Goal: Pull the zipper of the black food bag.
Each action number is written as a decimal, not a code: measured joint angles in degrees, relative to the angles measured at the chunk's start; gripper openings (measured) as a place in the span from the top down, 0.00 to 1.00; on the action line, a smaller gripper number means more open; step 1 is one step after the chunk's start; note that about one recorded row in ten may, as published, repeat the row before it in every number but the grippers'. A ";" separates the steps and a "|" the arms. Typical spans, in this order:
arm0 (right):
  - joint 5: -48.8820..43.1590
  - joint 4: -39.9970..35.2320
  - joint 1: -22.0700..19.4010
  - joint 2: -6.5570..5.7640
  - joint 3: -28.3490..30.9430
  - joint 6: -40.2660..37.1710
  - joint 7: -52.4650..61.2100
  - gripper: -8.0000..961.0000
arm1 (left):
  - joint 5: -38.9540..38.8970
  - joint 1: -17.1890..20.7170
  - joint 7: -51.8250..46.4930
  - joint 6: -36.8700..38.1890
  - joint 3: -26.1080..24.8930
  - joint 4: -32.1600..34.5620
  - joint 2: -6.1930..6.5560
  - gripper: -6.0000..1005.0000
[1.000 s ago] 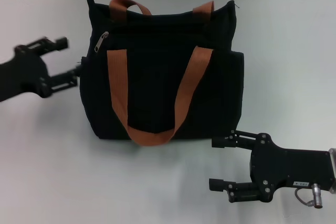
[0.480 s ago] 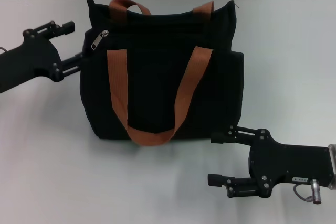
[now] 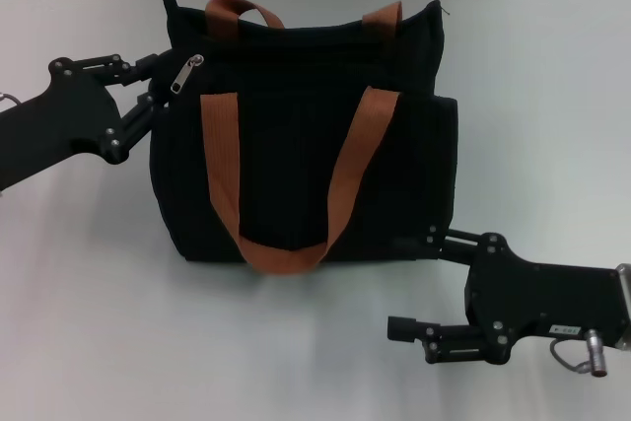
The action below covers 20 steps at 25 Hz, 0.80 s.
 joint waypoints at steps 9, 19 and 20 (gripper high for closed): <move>13.41 -2.03 2.38 -0.35 -0.01 -10.38 22.66 0.15 | -3.56 1.25 0.11 3.91 0.00 0.39 -0.07 0.82; 14.64 -10.17 15.06 -0.31 -0.82 -6.85 51.91 0.15 | -5.11 1.47 3.26 6.58 -0.20 0.43 -0.59 0.97; 14.56 -10.65 16.60 -0.31 -1.37 -5.32 53.94 0.15 | -5.22 1.49 3.59 6.65 -0.28 0.43 -0.70 0.97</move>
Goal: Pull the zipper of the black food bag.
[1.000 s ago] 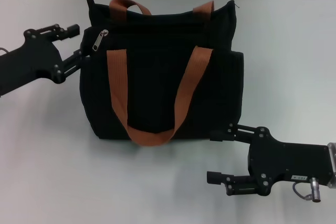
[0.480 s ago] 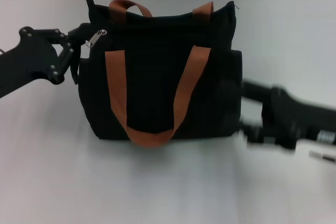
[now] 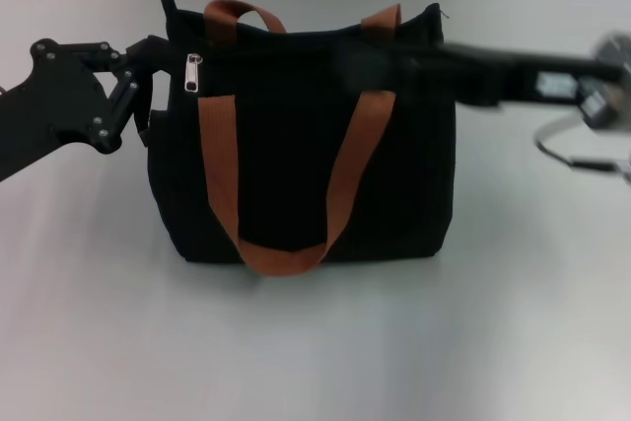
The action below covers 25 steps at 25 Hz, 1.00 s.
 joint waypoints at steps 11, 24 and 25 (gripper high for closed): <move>-0.12 -3.83 9.73 0.03 -11.39 14.09 12.27 0.15 | -1.05 -0.01 0.34 0.06 -0.34 -0.01 -0.04 0.97; -0.31 -6.44 12.80 0.07 -20.74 21.96 20.79 0.17 | -1.39 -0.05 0.35 0.05 -0.04 -0.01 -0.04 0.97; -0.31 -6.44 12.80 0.07 -20.74 21.96 20.79 0.18 | -1.39 -0.05 0.35 0.05 -0.04 -0.01 -0.04 0.97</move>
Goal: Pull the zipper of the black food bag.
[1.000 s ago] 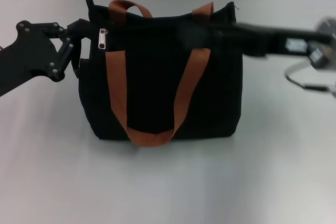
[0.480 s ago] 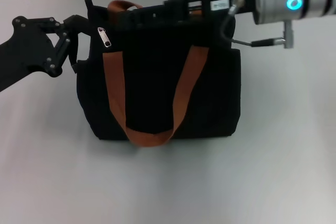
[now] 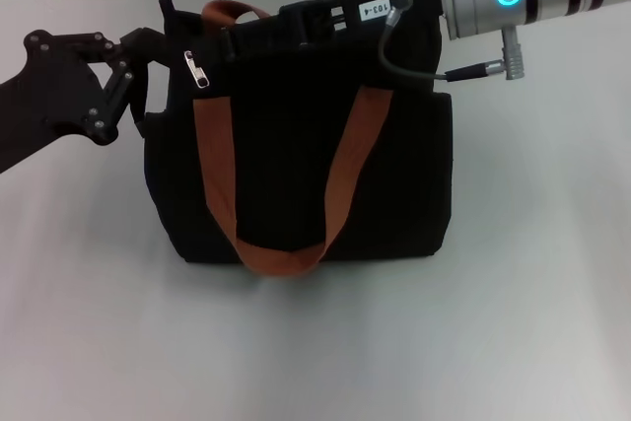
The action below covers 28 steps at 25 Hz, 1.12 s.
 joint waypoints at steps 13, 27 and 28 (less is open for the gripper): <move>-0.14 -0.11 1.16 0.13 -3.69 3.25 1.62 0.32 | 0.00 0.00 -0.01 0.20 0.14 0.00 -0.12 0.97; -0.05 0.64 1.97 0.28 -6.60 6.65 2.16 0.47 | 0.01 0.09 -0.01 0.79 0.13 -0.14 -0.12 0.97; -0.04 0.69 2.09 0.30 -6.85 6.91 2.22 0.47 | 0.01 0.09 -0.01 0.79 0.14 -0.17 -0.13 0.97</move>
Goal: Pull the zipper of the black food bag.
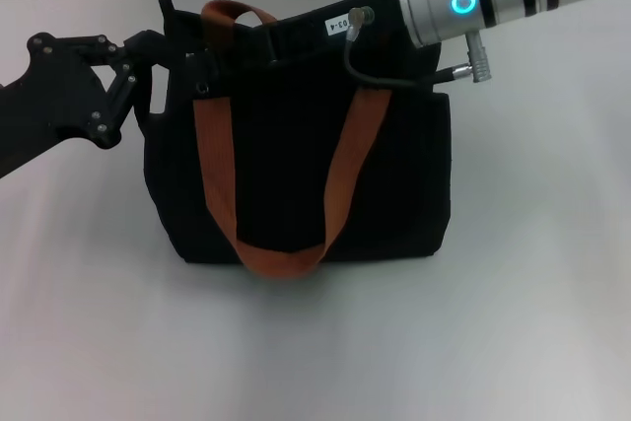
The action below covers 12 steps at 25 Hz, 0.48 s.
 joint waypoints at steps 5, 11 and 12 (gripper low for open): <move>0.00 0.15 0.28 0.12 -0.14 0.29 0.03 0.47 | 0.00 -0.05 0.00 0.01 0.05 -0.16 -0.05 0.97; 0.36 0.15 0.58 0.16 -1.20 0.55 0.43 0.47 | 0.00 -0.61 -0.28 0.48 0.10 -0.27 -0.14 0.97; 0.36 0.15 0.58 0.16 -1.20 0.55 0.43 0.47 | 0.00 -0.61 -0.28 0.48 0.10 -0.27 -0.14 0.97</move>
